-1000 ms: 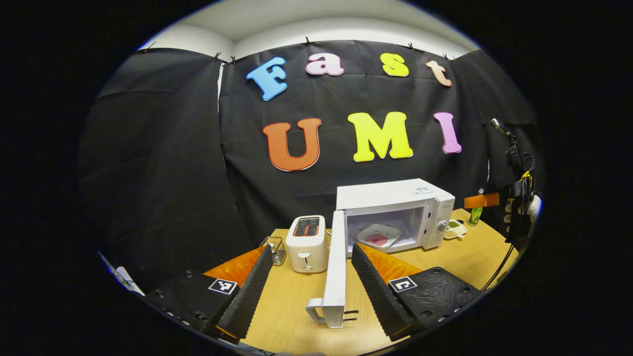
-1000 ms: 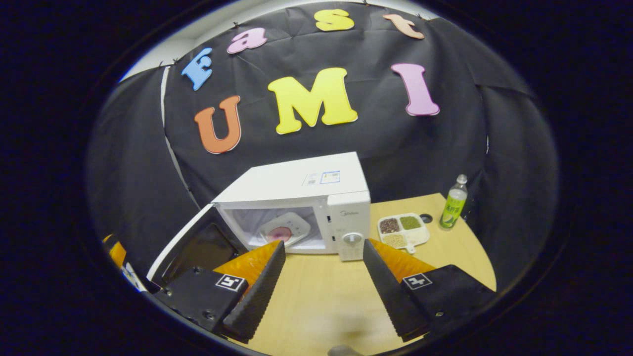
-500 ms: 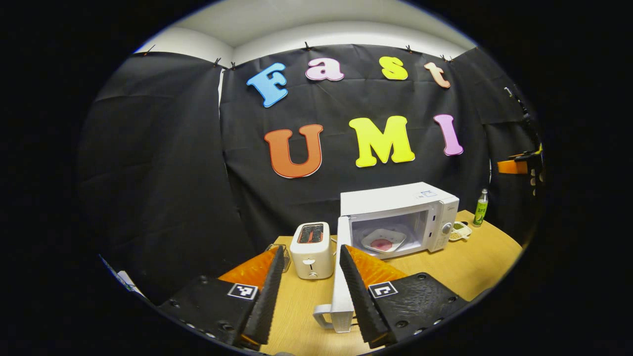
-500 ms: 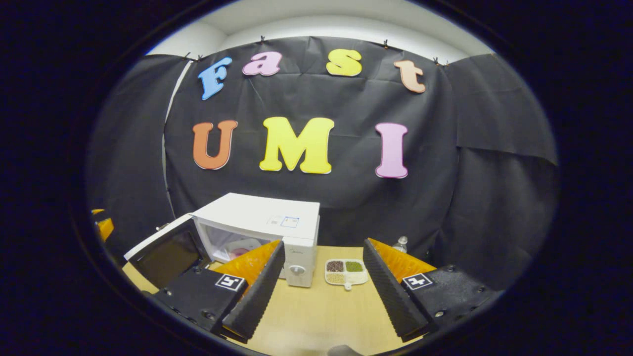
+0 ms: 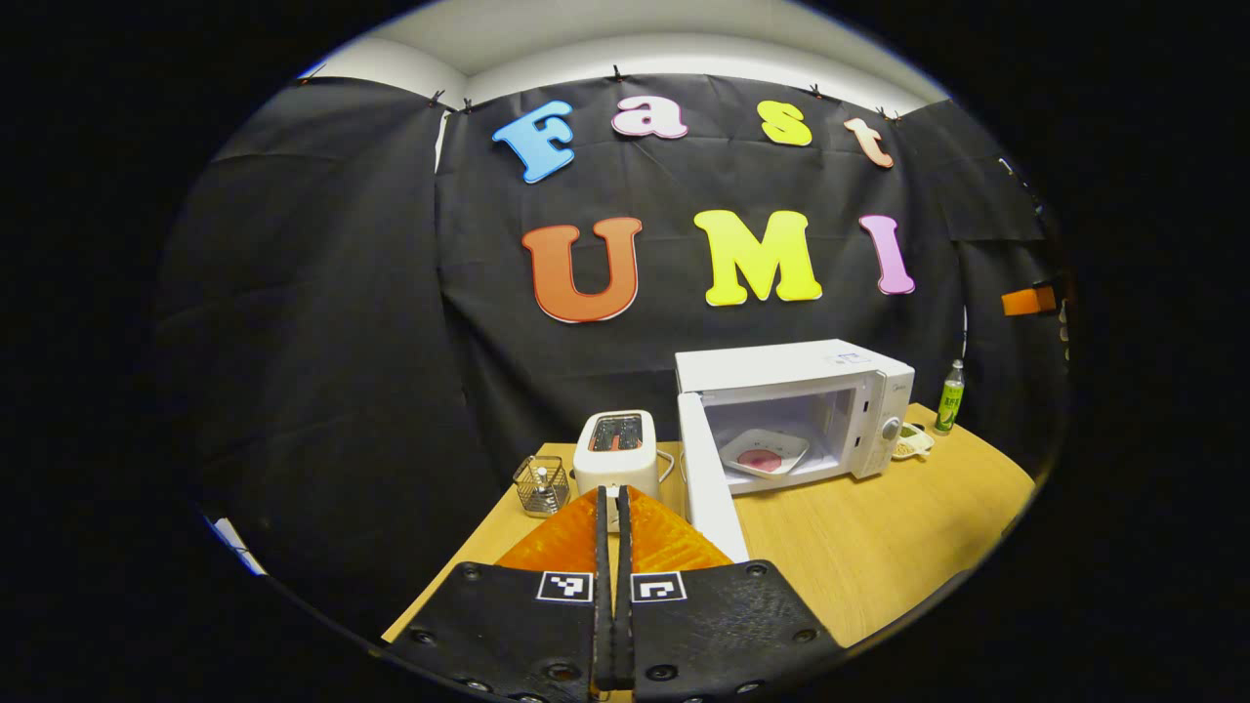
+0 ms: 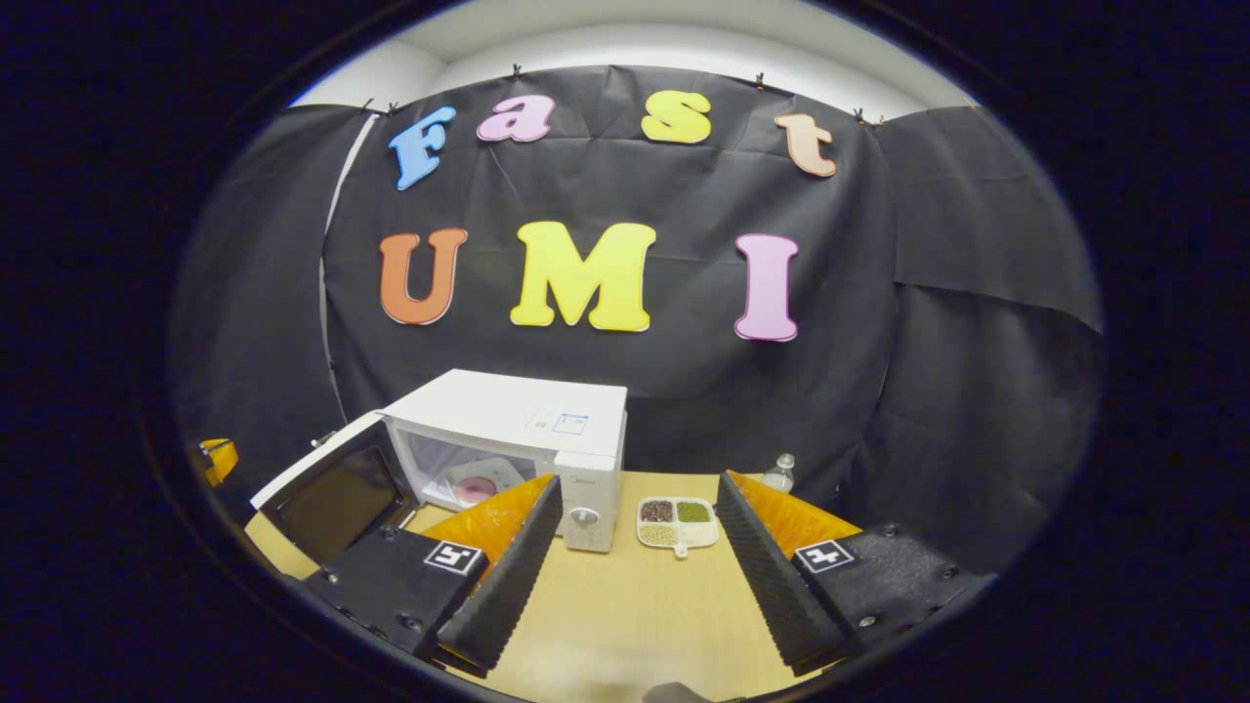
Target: Open the microwave oven with the left hand, put the food in, and close the microwave oven.
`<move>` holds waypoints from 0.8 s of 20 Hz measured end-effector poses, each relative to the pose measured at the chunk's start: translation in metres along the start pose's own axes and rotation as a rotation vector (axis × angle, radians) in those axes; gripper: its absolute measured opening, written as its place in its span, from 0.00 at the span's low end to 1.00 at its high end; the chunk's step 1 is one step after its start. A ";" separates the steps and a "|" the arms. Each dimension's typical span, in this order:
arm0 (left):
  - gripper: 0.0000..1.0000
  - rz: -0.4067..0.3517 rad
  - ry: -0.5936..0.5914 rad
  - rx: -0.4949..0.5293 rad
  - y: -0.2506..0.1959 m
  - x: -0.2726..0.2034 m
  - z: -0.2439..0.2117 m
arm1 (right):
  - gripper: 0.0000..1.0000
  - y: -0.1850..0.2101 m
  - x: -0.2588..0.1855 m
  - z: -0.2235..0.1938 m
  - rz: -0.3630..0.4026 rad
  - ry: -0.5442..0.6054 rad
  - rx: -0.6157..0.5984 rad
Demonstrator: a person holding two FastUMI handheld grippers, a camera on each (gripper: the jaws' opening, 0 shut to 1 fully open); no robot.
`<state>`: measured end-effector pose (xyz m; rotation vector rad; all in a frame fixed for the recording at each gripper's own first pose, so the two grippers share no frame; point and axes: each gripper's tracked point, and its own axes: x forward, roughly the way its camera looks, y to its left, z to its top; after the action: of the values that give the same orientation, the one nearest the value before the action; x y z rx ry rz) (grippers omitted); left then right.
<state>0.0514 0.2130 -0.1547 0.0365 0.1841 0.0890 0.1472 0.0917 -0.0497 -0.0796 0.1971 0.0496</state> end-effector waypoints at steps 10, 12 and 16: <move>0.00 -0.071 0.150 0.003 0.003 0.026 -0.097 | 1.00 0.000 -0.018 -0.014 -0.041 0.059 0.015; 0.00 -0.074 0.158 0.014 0.000 0.029 -0.101 | 0.92 -0.003 -0.019 -0.014 -0.045 0.060 0.029; 0.00 -0.092 0.150 0.018 -0.017 0.035 -0.099 | 0.92 -0.010 -0.020 -0.012 -0.052 0.069 0.027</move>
<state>0.0685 0.2022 -0.2588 0.0393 0.3364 -0.0015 0.1262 0.0794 -0.0567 -0.0590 0.2642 -0.0075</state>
